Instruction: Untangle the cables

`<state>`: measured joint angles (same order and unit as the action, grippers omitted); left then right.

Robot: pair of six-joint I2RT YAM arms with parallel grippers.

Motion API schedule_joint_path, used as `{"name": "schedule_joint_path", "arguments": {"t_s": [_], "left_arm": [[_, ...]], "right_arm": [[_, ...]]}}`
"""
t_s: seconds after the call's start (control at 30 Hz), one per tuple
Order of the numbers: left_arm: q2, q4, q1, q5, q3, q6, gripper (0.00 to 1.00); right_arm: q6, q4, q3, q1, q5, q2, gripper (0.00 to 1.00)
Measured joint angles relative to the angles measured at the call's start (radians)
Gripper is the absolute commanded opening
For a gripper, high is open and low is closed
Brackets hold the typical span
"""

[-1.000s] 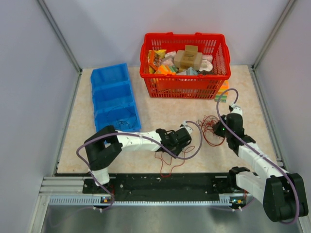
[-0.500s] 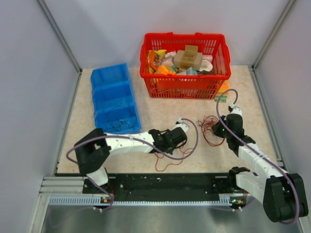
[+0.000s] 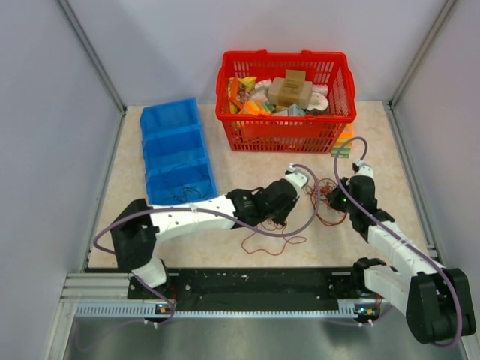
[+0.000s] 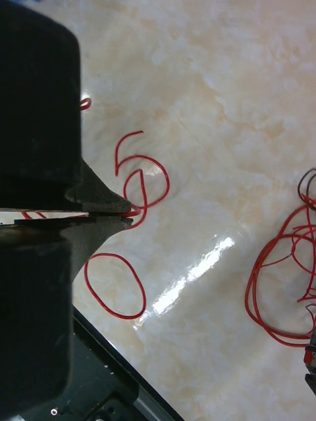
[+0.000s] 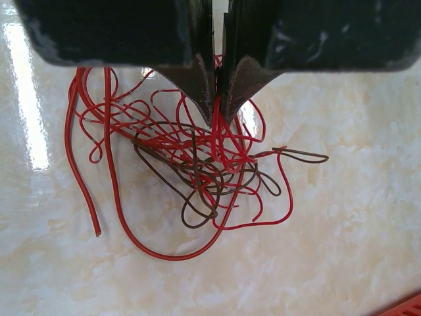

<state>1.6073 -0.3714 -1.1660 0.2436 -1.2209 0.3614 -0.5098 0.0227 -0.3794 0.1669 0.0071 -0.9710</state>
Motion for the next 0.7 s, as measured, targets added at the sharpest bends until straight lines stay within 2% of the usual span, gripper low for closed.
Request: {"name": "schedule_joint_path", "arguments": {"t_s": [0.1, 0.2, 0.27, 0.3, 0.33, 0.7], "left_arm": [[0.076, 0.033, 0.000, -0.032, -0.030, -0.008, 0.11], [0.160, 0.032, 0.000, -0.046, -0.066, -0.022, 0.39], [0.193, 0.027, 0.000, -0.045, -0.075, -0.030, 0.69], [0.200, 0.019, 0.000, -0.045, -0.075, -0.031, 0.88], [0.201, 0.012, 0.000, -0.045, -0.073, -0.034, 0.98], [0.186, 0.039, -0.002, -0.061, -0.020, -0.044, 0.98]], "right_arm": [[0.000, 0.000, 0.000, 0.000, -0.001, 0.004, 0.00], [0.000, 0.000, 0.000, 0.000, -0.002, 0.011, 0.00], [0.000, 0.000, 0.001, 0.000, -0.001, 0.017, 0.00], [0.000, -0.001, 0.002, 0.000, -0.002, 0.022, 0.00], [0.000, -0.004, 0.005, 0.000, -0.002, 0.025, 0.00], [0.000, -0.013, 0.007, 0.000, -0.016, 0.019, 0.00]]}}
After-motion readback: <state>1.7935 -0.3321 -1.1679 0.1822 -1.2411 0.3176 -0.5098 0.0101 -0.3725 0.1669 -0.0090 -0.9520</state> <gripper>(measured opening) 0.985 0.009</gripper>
